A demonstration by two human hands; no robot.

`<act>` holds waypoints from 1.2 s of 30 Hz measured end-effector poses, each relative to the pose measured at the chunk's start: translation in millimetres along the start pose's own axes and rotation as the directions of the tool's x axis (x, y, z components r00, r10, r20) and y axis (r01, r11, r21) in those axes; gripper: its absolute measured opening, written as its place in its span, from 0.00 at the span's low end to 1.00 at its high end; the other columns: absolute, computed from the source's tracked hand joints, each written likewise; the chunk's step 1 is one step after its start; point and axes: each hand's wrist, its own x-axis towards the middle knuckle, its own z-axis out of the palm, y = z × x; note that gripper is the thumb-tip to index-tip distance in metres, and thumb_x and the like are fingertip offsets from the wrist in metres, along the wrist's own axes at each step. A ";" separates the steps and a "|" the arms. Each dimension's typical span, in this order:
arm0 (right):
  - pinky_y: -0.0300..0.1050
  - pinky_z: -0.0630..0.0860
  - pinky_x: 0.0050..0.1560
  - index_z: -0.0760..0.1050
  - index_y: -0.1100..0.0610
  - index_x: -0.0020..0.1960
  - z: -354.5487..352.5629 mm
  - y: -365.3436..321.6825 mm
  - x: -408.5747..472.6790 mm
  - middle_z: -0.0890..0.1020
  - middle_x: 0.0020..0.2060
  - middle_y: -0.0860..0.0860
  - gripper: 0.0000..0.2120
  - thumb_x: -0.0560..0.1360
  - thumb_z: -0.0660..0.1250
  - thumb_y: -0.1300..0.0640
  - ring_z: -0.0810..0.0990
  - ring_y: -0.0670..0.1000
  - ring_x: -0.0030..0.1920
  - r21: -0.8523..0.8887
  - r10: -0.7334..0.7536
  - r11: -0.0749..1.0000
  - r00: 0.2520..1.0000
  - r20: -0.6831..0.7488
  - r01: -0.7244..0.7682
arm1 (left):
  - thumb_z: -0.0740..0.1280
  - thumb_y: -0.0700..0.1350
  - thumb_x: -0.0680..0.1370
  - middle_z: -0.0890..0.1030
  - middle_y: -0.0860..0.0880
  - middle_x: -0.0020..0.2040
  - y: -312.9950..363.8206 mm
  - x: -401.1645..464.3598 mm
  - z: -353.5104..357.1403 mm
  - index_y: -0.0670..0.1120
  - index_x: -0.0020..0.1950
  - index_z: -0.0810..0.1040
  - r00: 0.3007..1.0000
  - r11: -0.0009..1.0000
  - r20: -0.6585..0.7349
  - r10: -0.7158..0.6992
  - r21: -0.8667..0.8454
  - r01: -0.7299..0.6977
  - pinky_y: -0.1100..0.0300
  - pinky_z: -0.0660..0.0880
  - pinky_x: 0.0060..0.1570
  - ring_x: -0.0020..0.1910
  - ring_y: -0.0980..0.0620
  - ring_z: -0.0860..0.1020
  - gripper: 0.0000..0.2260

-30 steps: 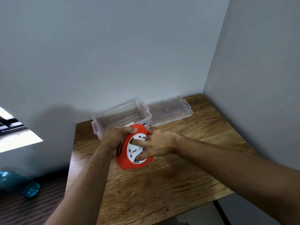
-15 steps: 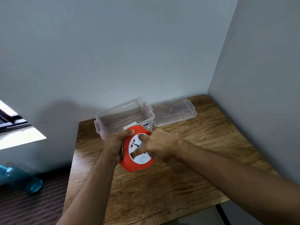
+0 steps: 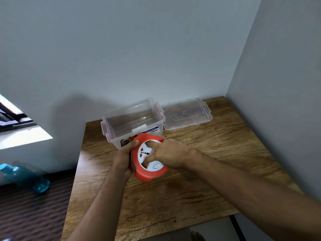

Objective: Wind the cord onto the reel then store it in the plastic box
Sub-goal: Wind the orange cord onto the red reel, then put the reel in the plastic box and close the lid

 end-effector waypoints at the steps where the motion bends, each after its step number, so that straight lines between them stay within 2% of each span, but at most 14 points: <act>1: 0.60 0.74 0.64 0.69 0.36 0.70 0.5 -0.1 0.1 0.64 0.76 0.56 0.23 0.77 0.70 0.46 0.71 0.65 0.69 -0.008 0.000 1.000 1.000 0.016 0.000 | 0.72 0.42 0.75 0.87 0.37 0.50 -2.8 0.5 -1.5 0.41 0.62 0.80 1.000 1.000 -0.008 0.002 0.019 -0.002 0.46 0.85 0.37 0.41 0.39 0.87 0.16; 4: 0.61 0.73 0.65 0.69 0.36 0.69 3.0 1.2 0.8 0.63 0.76 0.56 0.22 0.77 0.69 0.45 0.68 0.66 0.71 -0.026 0.002 1.000 0.998 0.062 -0.001 | 0.74 0.44 0.75 0.85 0.35 0.58 -11.6 1.9 -6.6 0.40 0.67 0.78 0.999 0.996 -0.021 0.032 0.080 -0.030 0.43 0.85 0.45 0.49 0.36 0.86 0.21; 10: 0.61 0.74 0.64 0.70 0.37 0.70 11.3 2.6 -0.7 0.61 0.78 0.55 0.23 0.77 0.70 0.47 0.69 0.65 0.71 -0.002 -0.017 1.000 0.999 0.051 0.017 | 0.77 0.51 0.69 0.88 0.40 0.55 -16.4 -2.1 -12.5 0.44 0.65 0.79 0.999 0.987 -0.020 0.040 0.159 -0.036 0.46 0.84 0.44 0.50 0.38 0.87 0.26; 14: 0.60 0.76 0.61 0.67 0.37 0.72 16.9 9.9 -6.6 0.58 0.78 0.53 0.28 0.75 0.72 0.48 0.70 0.63 0.70 0.079 -0.015 0.997 1.000 -0.013 0.016 | 0.81 0.53 0.67 0.87 0.38 0.57 -10.1 -3.8 -13.4 0.44 0.65 0.79 0.996 0.980 -0.027 0.084 0.181 -0.078 0.41 0.84 0.50 0.54 0.36 0.86 0.30; 17: 0.46 0.83 0.46 0.71 0.46 0.71 21.4 18.8 -15.1 0.67 0.73 0.54 0.24 0.76 0.68 0.53 0.77 0.58 0.63 0.219 0.059 0.976 0.961 -0.270 0.002 | 0.80 0.52 0.68 0.87 0.37 0.56 -6.7 -7.6 -9.5 0.45 0.57 0.82 0.991 0.979 -0.051 0.121 0.171 -0.111 0.35 0.81 0.57 0.55 0.34 0.85 0.21; 19: 0.31 0.76 0.40 0.76 0.52 0.68 23.1 26.7 -18.0 0.75 0.65 0.54 0.19 0.77 0.66 0.55 0.80 0.53 0.56 0.325 0.193 0.945 0.853 -0.484 -0.029 | 0.78 0.51 0.68 0.86 0.36 0.55 -5.3 -12.1 -4.5 0.47 0.51 0.85 0.987 0.980 -0.078 0.141 0.151 -0.128 0.34 0.79 0.60 0.56 0.32 0.84 0.15; 20: 0.31 0.74 0.42 0.76 0.53 0.67 24.2 31.3 -17.2 0.76 0.62 0.53 0.17 0.78 0.65 0.54 0.80 0.51 0.55 0.418 0.298 0.906 0.800 -0.520 -0.066 | 0.77 0.51 0.68 0.86 0.36 0.55 -4.9 -15.0 -2.5 0.48 0.48 0.87 0.984 0.980 -0.085 0.156 0.139 -0.143 0.34 0.78 0.60 0.56 0.32 0.84 0.11; 22: 0.40 0.79 0.53 0.75 0.51 0.67 26.9 40.8 -11.1 0.74 0.62 0.51 0.17 0.79 0.66 0.49 0.77 0.50 0.59 0.647 0.518 0.750 0.729 -0.447 -0.137 | 0.75 0.48 0.73 0.88 0.38 0.50 -4.3 -18.8 0.6 0.51 0.41 0.89 0.981 0.981 -0.100 0.168 0.116 -0.156 0.37 0.79 0.58 0.53 0.34 0.85 0.03; 24: 0.48 0.79 0.58 0.76 0.50 0.65 32.0 47.4 -4.2 0.75 0.61 0.51 0.15 0.80 0.65 0.48 0.77 0.49 0.59 0.819 0.667 0.562 0.649 -0.366 -0.116 | 0.71 0.44 0.79 0.89 0.44 0.44 -5.0 -21.6 2.7 0.51 0.40 0.89 0.970 0.976 -0.127 0.207 0.100 -0.195 0.45 0.82 0.51 0.46 0.41 0.86 0.10; 28: 0.32 0.77 0.45 0.78 0.54 0.60 21.9 57.5 8.0 0.80 0.53 0.48 0.10 0.84 0.59 0.57 0.79 0.40 0.50 0.951 0.830 0.299 0.470 -0.300 0.079 | 0.69 0.43 0.80 0.89 0.45 0.44 -6.3 -26.8 8.1 0.45 0.51 0.84 0.934 0.961 -0.233 0.272 0.016 -0.276 0.51 0.85 0.41 0.42 0.45 0.88 0.05; 30: 0.36 0.79 0.39 0.77 0.53 0.58 9.3 71.9 20.7 0.80 0.49 0.45 0.09 0.83 0.60 0.59 0.81 0.41 0.45 0.987 0.879 0.144 0.448 -0.163 0.078 | 0.71 0.45 0.79 0.88 0.41 0.49 -5.4 -30.4 11.0 0.42 0.54 0.84 0.914 0.953 -0.300 0.274 -0.043 -0.300 0.47 0.84 0.46 0.46 0.41 0.87 0.08; 32: 0.44 0.80 0.33 0.77 0.52 0.53 -1.4 90.1 36.0 0.81 0.45 0.48 0.06 0.79 0.64 0.60 0.83 0.49 0.39 0.999 0.885 -0.029 0.464 0.045 -0.042 | 0.71 0.46 0.78 0.88 0.40 0.52 -2.7 -32.6 11.8 0.44 0.53 0.85 0.899 0.944 -0.348 0.266 -0.098 -0.316 0.45 0.83 0.51 0.47 0.41 0.87 0.08; 34: 0.41 0.73 0.23 0.78 0.56 0.48 -4.5 103.6 50.5 0.80 0.35 0.52 0.03 0.75 0.70 0.58 0.78 0.51 0.28 0.971 0.829 -0.161 0.510 0.230 -0.177 | 0.72 0.47 0.78 0.88 0.40 0.53 5.1 -33.0 12.9 0.45 0.53 0.86 0.883 0.928 -0.384 0.270 -0.141 -0.345 0.46 0.83 0.51 0.47 0.43 0.87 0.08; 36: 0.38 0.66 0.21 0.79 0.60 0.46 -3.5 112.4 60.6 0.75 0.28 0.54 0.11 0.74 0.72 0.52 0.71 0.50 0.20 0.941 0.758 -0.241 0.559 0.336 -0.239 | 0.72 0.46 0.77 0.87 0.39 0.56 15.9 -30.8 14.1 0.44 0.54 0.86 0.870 0.910 -0.405 0.282 -0.174 -0.377 0.48 0.84 0.50 0.47 0.42 0.87 0.09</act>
